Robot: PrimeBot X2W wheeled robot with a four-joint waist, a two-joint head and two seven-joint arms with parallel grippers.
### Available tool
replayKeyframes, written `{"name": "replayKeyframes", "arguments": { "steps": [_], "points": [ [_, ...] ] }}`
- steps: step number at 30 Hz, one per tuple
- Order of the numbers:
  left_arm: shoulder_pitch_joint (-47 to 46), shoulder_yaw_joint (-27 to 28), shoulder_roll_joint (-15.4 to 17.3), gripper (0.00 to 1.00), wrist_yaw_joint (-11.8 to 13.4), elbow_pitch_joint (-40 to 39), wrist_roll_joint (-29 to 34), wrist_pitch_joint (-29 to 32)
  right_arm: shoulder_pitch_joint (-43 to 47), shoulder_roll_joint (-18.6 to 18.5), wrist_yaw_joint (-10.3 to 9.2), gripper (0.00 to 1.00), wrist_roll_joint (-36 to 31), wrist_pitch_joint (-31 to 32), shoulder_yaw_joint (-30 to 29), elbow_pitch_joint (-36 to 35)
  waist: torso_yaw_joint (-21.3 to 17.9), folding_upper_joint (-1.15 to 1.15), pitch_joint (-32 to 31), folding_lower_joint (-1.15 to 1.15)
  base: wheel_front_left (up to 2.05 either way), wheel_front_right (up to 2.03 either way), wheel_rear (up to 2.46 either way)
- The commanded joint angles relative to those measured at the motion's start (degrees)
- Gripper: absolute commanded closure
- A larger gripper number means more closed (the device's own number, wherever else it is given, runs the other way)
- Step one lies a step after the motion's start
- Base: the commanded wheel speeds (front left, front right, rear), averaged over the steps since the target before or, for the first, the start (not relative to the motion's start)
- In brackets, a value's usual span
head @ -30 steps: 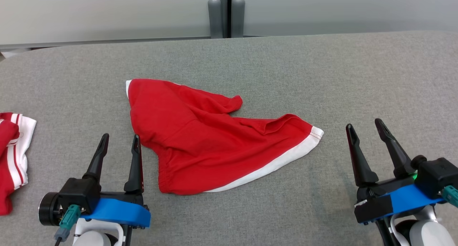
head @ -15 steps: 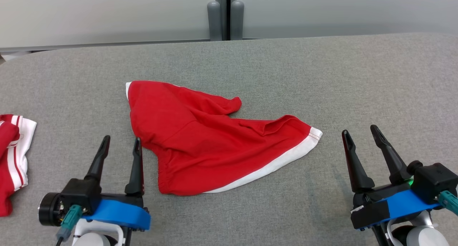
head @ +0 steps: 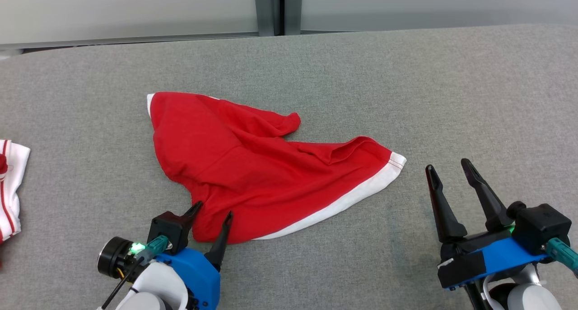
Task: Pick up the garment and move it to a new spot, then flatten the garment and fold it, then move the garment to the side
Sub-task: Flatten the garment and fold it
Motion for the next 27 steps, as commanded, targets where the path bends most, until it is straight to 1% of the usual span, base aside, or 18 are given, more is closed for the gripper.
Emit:
{"name": "replayKeyframes", "arguments": {
  "steps": [1,2,3,7,11,14,22,27],
  "points": [
    [-1.25,-0.17,0.38,0.14,-0.34,0.48,0.21,0.39,-0.7,0.04,0.03,0.0,0.14,-0.43,-0.08,0.22,-0.06,0.0,0.14,-0.01,0.0,0.0,0.0],
    [-1.64,-0.44,0.5,0.78,-0.74,1.1,0.21,0.99,-0.79,0.04,0.03,0.0,0.16,-0.46,-0.11,0.34,-0.12,0.0,0.27,-0.01,0.0,0.0,0.0],
    [-2.03,-0.58,0.58,1.0,-1.09,1.47,0.13,1.17,-0.91,0.04,0.03,0.0,0.13,-0.5,-0.16,0.47,-0.2,0.0,0.4,-0.01,0.0,0.0,0.0],
    [-3.4,-0.22,0.73,1.0,-1.47,0.94,0.14,-0.02,-0.96,0.18,0.03,0.0,0.07,-0.79,-0.55,0.67,-0.34,0.0,0.61,-0.01,0.0,0.0,0.0],
    [-3.29,-0.1,1.56,1.0,-0.81,-2.6,0.4,0.67,-0.58,0.31,0.03,0.0,-0.06,-0.74,-1.08,0.81,-0.21,0.0,0.47,-0.01,0.0,0.0,0.0],
    [-1.98,-0.56,2.55,1.0,-0.76,-6.83,0.21,2.6,-0.22,0.38,0.03,0.0,-0.08,-0.61,-1.57,0.84,0.04,0.0,0.22,-0.01,0.0,0.0,0.0],
    [1.38,-0.84,5.94,1.0,0.55,-19.36,-1.33,9.48,0.67,0.82,0.03,0.0,-0.18,-0.16,-2.71,0.37,0.89,0.0,-0.49,-0.01,0.0,0.0,0.0],
    [2.53,0.2,7.52,1.0,1.7,-24.44,-2.23,11.67,0.59,1.04,0.03,0.0,0.52,-0.26,-2.98,0.52,1.12,0.0,-0.71,-0.01,0.0,0.0,0.0]
  ]
}}
